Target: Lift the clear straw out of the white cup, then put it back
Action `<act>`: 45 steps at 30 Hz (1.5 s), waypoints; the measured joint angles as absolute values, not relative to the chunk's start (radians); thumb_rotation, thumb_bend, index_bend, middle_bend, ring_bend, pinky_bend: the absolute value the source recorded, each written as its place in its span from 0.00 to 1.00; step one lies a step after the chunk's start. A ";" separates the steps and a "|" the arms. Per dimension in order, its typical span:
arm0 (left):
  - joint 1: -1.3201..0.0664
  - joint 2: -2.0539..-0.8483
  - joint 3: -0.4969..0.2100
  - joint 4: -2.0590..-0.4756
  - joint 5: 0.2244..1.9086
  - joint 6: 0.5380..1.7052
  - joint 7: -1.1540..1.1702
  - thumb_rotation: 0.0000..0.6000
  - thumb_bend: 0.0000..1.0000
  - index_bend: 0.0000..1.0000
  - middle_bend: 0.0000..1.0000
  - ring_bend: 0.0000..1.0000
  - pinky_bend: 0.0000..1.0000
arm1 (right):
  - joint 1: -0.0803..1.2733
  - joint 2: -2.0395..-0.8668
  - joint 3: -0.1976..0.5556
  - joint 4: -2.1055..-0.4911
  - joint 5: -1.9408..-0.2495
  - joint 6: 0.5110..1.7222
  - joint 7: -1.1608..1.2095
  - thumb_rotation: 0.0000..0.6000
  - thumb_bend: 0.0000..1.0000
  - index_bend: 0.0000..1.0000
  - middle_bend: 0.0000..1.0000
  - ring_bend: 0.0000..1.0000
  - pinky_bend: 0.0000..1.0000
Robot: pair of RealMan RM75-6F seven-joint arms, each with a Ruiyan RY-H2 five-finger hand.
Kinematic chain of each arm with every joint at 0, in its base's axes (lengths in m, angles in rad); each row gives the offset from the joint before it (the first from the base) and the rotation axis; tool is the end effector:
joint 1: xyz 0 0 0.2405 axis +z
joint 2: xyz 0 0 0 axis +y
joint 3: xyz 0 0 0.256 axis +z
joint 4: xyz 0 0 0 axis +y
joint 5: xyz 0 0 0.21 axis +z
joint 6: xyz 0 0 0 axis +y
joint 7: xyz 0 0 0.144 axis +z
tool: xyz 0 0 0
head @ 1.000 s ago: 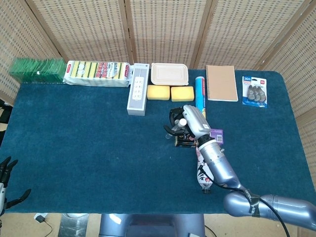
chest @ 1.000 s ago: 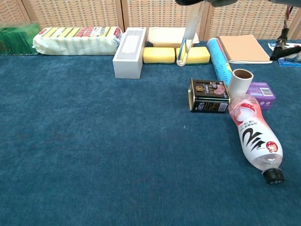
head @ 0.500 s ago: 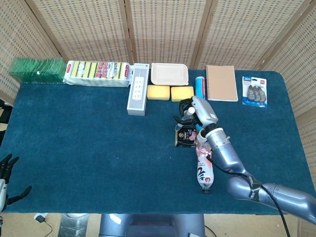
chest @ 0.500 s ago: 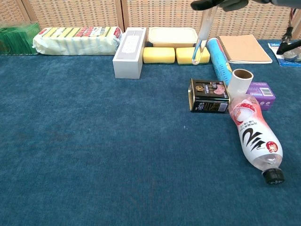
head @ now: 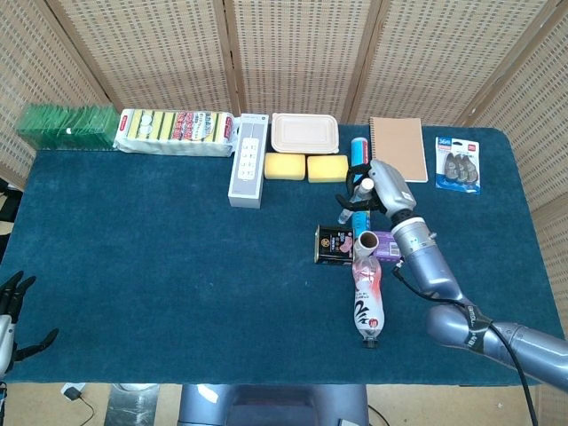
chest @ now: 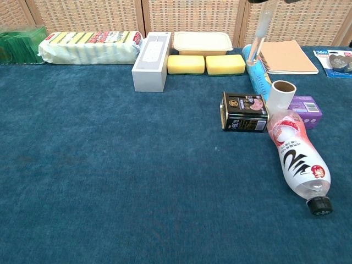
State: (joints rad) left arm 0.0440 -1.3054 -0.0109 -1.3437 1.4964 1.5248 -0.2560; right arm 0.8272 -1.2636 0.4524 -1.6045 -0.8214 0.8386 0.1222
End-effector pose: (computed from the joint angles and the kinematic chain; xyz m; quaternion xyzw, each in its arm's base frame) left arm -0.3645 0.1298 0.1233 -0.5244 -0.4717 -0.4027 0.5834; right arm -0.1042 -0.4167 0.1050 0.5480 -0.5540 0.5233 0.3450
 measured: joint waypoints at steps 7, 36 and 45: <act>0.043 -1.304 -0.012 -1.343 1.492 1.523 -0.258 1.00 0.19 0.07 0.00 0.00 0.15 | 0.800 -1.239 0.434 -1.605 -0.848 0.833 0.147 1.00 0.40 0.82 1.00 1.00 1.00; 0.047 -1.304 -0.008 -1.345 1.499 1.537 -0.261 1.00 0.20 0.07 0.00 0.00 0.15 | 0.723 -1.159 0.390 -1.595 -0.938 0.818 0.237 1.00 0.40 0.82 1.00 1.00 1.00; 0.052 -1.305 -0.005 -1.337 1.506 1.549 -0.274 1.00 0.19 0.07 0.00 0.00 0.15 | 0.700 -1.146 0.376 -1.629 -0.962 0.832 0.252 1.00 0.40 0.82 1.00 1.00 1.00</act>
State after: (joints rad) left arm 0.0519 -1.3053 -0.0046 -1.3372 1.5064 1.5491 -0.2743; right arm 0.6996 -1.1461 0.3764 -1.6290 -0.9624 0.8319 0.2524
